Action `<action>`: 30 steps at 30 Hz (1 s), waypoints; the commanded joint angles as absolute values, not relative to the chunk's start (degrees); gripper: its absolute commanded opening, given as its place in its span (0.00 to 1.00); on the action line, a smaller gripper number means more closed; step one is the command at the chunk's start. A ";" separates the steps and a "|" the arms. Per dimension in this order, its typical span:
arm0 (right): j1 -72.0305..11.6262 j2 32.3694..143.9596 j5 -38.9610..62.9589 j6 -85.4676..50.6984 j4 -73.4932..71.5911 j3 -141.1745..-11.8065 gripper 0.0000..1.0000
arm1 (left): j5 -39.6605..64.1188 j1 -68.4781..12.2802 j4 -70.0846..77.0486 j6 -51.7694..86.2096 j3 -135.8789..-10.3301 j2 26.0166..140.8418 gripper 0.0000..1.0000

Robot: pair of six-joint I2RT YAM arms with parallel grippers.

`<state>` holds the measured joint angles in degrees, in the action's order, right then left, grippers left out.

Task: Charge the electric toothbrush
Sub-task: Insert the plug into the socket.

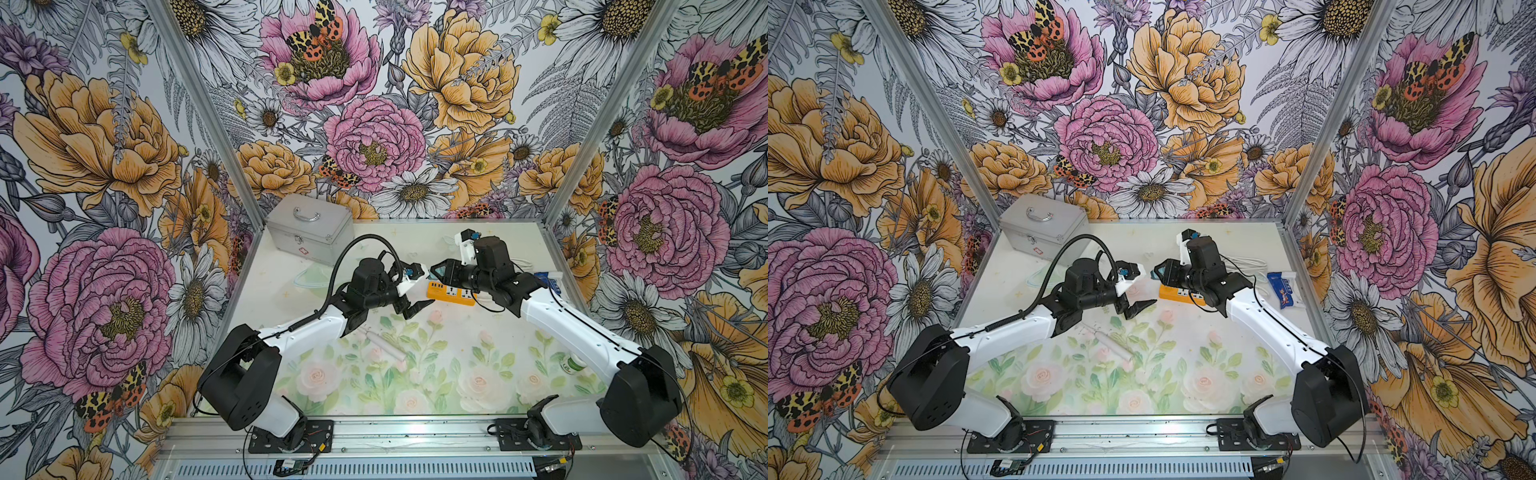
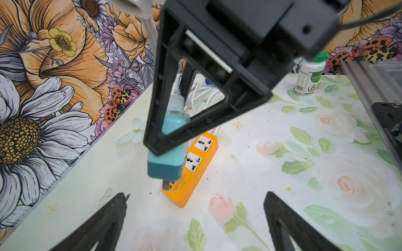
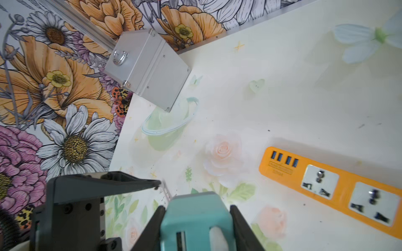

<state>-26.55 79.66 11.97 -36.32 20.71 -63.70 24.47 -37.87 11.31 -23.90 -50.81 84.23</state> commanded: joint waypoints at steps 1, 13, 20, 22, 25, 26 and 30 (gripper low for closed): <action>-26.07 81.42 -1.58 -30.89 28.60 -67.37 0.09 | 17.52 -39.35 7.58 -22.24 -50.05 79.07 0.99; -25.94 88.71 -14.34 -30.07 33.49 -66.52 0.08 | 8.69 -36.02 5.75 -3.09 -53.01 76.31 0.99; -26.67 92.68 -14.71 -33.48 32.30 -66.78 0.07 | 2.96 -36.30 7.75 1.59 -51.67 75.29 0.99; -26.94 93.64 -14.26 -34.31 31.71 -66.88 0.07 | 1.98 -36.32 8.08 1.82 -51.26 74.76 0.99; -27.33 94.58 -13.46 -35.38 30.23 -66.69 0.08 | 1.21 -36.08 8.22 2.04 -50.90 74.46 0.99; -27.44 94.86 -13.13 -35.56 29.79 -66.71 0.08 | 1.22 -36.17 8.26 2.03 -50.80 74.40 0.99; -27.79 96.50 -12.32 -36.76 27.71 -66.75 0.08 | 1.33 -36.17 8.35 1.93 -50.70 74.58 0.99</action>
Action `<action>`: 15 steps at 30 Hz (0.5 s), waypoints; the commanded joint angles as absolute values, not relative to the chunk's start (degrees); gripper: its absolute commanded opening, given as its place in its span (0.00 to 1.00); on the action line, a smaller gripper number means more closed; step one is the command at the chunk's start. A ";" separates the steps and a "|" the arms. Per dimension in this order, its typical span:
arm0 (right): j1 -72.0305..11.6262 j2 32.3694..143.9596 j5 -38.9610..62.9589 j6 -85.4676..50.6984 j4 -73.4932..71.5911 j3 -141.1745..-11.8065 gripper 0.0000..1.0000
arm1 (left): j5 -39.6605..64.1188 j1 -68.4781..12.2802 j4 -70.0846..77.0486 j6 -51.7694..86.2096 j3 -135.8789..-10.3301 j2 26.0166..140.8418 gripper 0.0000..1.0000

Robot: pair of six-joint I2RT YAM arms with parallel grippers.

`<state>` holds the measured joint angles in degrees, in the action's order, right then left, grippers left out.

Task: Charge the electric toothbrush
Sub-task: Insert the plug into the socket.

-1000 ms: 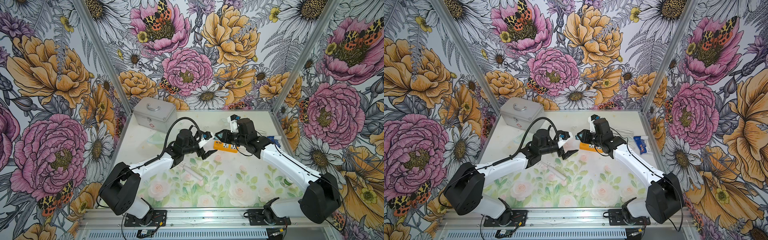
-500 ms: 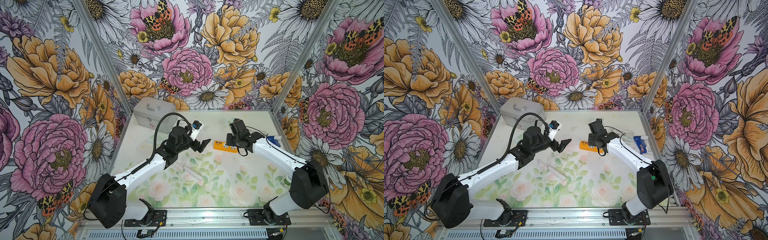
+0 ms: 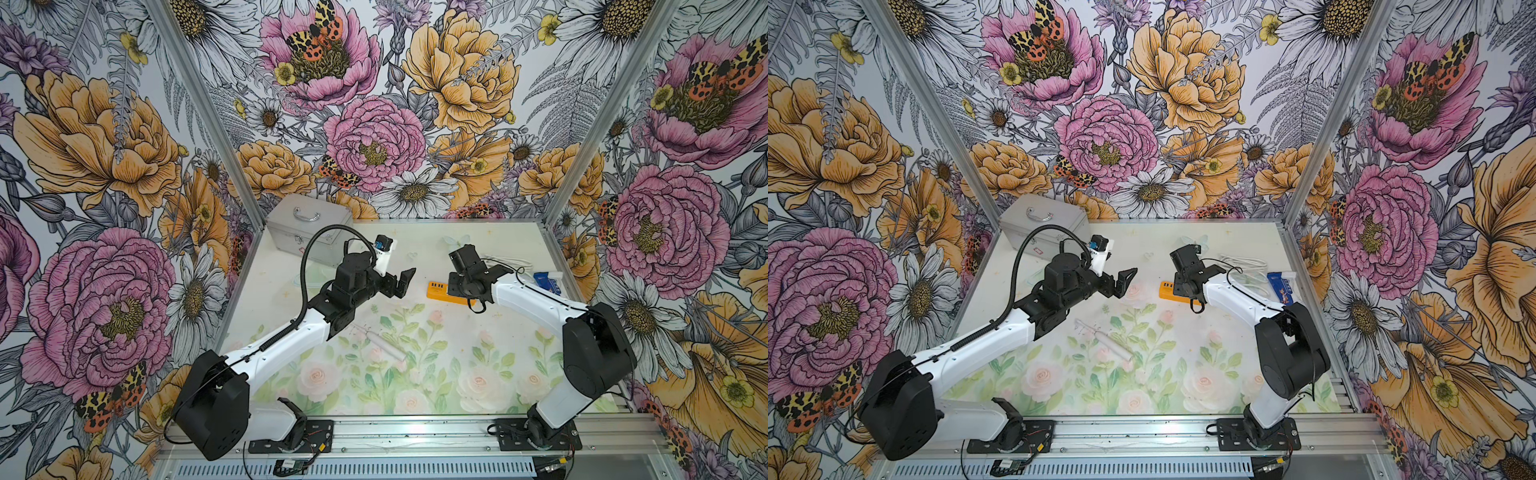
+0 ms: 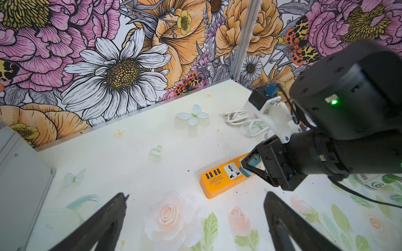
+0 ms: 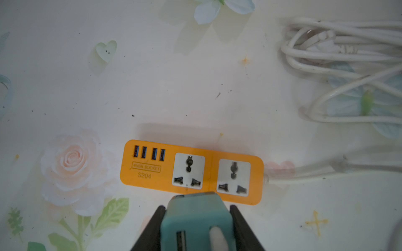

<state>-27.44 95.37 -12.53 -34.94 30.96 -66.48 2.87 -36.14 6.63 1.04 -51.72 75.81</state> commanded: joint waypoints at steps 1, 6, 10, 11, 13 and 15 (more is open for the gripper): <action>-27.90 96.90 -12.14 -37.16 27.57 -66.97 0.08 | 1.38 -36.12 8.36 1.85 -50.70 74.64 0.99; -27.91 98.37 -12.95 -38.13 27.25 -67.50 0.08 | 1.50 -36.03 8.58 1.61 -50.54 74.82 0.99; -27.97 99.20 -13.29 -38.34 27.18 -67.65 0.08 | 1.76 -35.69 8.56 1.55 -50.30 74.88 0.99; -27.93 99.45 -13.32 -38.39 27.16 -67.75 0.08 | 1.89 -35.68 8.55 1.43 -50.27 74.88 0.99; -27.99 99.97 -13.35 -38.49 27.16 -68.07 0.08 | 1.91 -35.60 8.61 1.43 -50.19 74.99 0.99; -27.95 100.20 -13.65 -38.41 27.15 -68.42 0.07 | 2.15 -35.64 8.73 1.42 -50.11 74.89 0.99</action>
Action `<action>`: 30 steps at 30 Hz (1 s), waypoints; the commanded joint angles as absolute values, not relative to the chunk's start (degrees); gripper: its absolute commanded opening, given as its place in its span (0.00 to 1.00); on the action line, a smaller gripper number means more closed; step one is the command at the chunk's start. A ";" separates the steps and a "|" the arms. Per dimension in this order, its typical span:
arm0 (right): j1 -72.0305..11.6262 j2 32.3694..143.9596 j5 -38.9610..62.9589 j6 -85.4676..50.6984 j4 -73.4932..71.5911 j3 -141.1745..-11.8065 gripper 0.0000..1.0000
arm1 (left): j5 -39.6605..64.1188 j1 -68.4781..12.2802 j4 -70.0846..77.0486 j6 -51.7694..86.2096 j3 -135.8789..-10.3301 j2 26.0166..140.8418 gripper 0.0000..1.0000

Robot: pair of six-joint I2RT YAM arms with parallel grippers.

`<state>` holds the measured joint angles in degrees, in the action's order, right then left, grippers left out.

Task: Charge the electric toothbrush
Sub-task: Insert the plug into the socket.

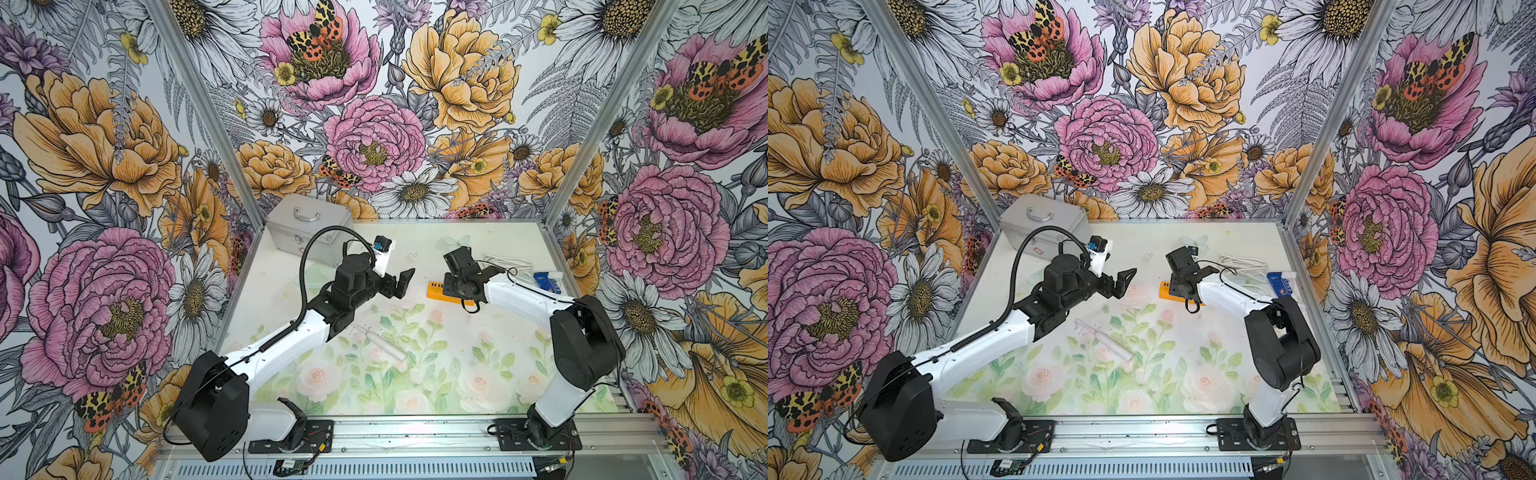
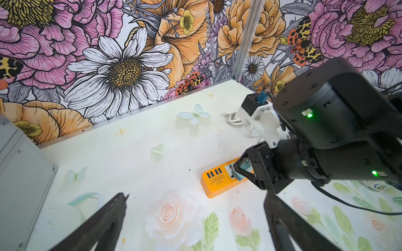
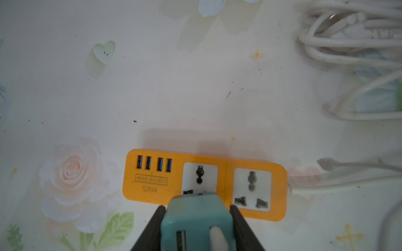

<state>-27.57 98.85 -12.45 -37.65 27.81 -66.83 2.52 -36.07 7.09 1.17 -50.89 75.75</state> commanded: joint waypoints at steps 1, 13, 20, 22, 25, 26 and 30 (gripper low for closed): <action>-27.95 100.07 -14.13 -38.43 27.09 -68.45 0.07 | 2.18 -35.59 8.74 1.41 -50.02 74.97 0.99; -27.78 101.12 -14.96 -38.48 28.76 -67.79 0.07 | 2.65 -34.84 9.14 1.17 -49.84 75.32 0.99; -27.76 100.01 -15.95 -38.66 30.35 -66.67 0.07 | 2.97 -34.32 9.40 1.28 -50.10 76.10 0.99; -27.69 99.35 -16.13 -38.65 30.54 -66.06 0.07 | 3.05 -34.28 9.48 1.26 -50.14 76.29 0.99; -27.58 99.47 -16.21 -38.63 30.74 -66.18 0.08 | 3.08 -34.29 9.67 1.26 -50.18 76.62 0.99; -27.60 99.75 -16.45 -38.79 30.91 -66.31 0.08 | 3.09 -34.27 9.68 1.29 -50.19 76.73 0.99; -27.60 100.33 -16.52 -39.96 31.16 -66.36 0.07 | 3.33 -34.21 9.76 1.25 -50.25 76.73 0.99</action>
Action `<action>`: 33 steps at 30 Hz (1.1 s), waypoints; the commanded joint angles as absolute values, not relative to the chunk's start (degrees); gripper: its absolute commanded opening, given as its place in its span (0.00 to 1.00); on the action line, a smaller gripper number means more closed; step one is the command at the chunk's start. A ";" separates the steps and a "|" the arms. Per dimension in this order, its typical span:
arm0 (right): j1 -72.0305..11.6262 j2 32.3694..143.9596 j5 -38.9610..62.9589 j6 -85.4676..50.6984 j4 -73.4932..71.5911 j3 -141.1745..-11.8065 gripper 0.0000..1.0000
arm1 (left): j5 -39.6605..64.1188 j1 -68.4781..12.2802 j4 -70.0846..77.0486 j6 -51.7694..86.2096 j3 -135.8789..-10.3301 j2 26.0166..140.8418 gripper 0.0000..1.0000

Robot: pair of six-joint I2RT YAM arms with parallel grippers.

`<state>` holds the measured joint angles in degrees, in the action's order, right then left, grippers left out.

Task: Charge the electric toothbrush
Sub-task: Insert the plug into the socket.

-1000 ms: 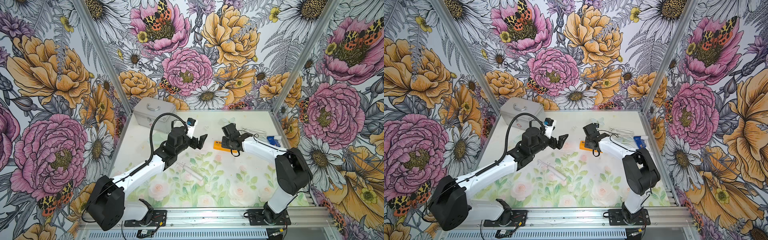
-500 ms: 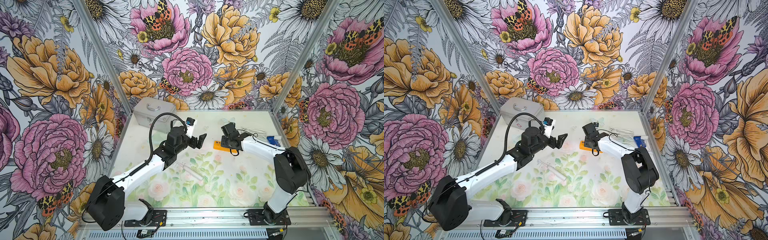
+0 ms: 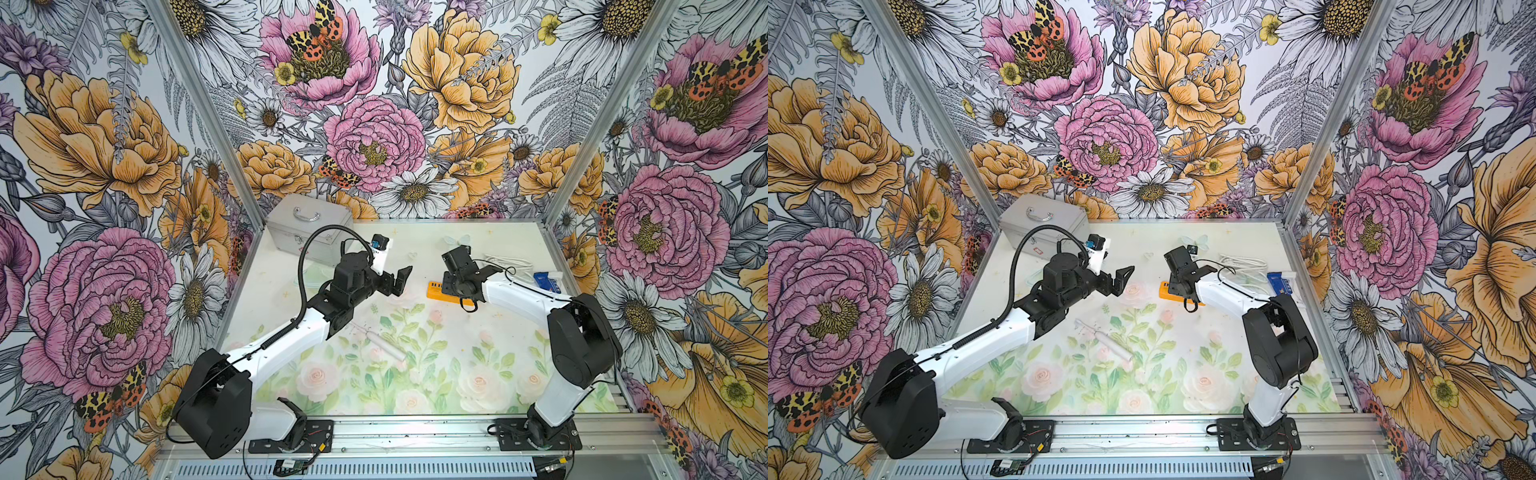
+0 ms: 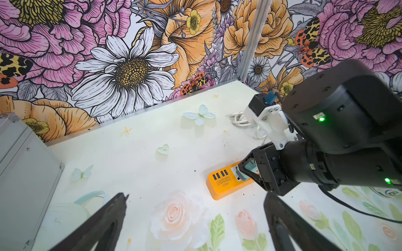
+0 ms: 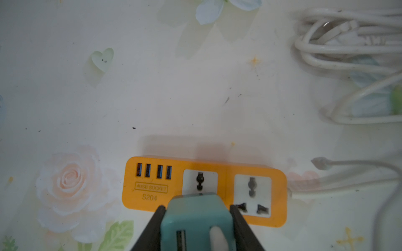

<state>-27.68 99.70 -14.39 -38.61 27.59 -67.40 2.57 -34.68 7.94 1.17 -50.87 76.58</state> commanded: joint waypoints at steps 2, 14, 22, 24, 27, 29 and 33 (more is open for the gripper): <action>-27.97 99.99 -17.90 -40.60 31.37 -66.02 0.07 | 3.34 -34.19 9.72 1.26 -50.10 76.65 0.99; -29.89 103.82 -18.95 -42.84 32.83 -68.57 0.06 | 3.74 -33.85 10.02 1.32 -49.54 76.04 0.99; -32.79 107.93 -21.95 -44.23 35.38 -69.52 0.04 | 4.03 -32.96 10.67 1.41 -48.13 74.54 0.99; -33.34 109.26 -22.77 -44.45 36.03 -69.73 0.04 | 4.05 -32.79 10.94 1.59 -47.82 74.28 0.99; -34.37 111.03 -24.22 -44.33 37.40 -70.80 0.06 | 4.48 -32.59 11.03 1.67 -47.64 74.11 0.99; -34.31 111.57 -23.78 -44.47 37.35 -70.80 0.13 | 4.51 -32.52 11.29 1.68 -47.47 74.01 0.99; -34.30 110.84 -21.91 -42.80 37.18 -71.63 0.38 | 4.94 -32.27 11.79 2.51 -47.19 73.48 0.99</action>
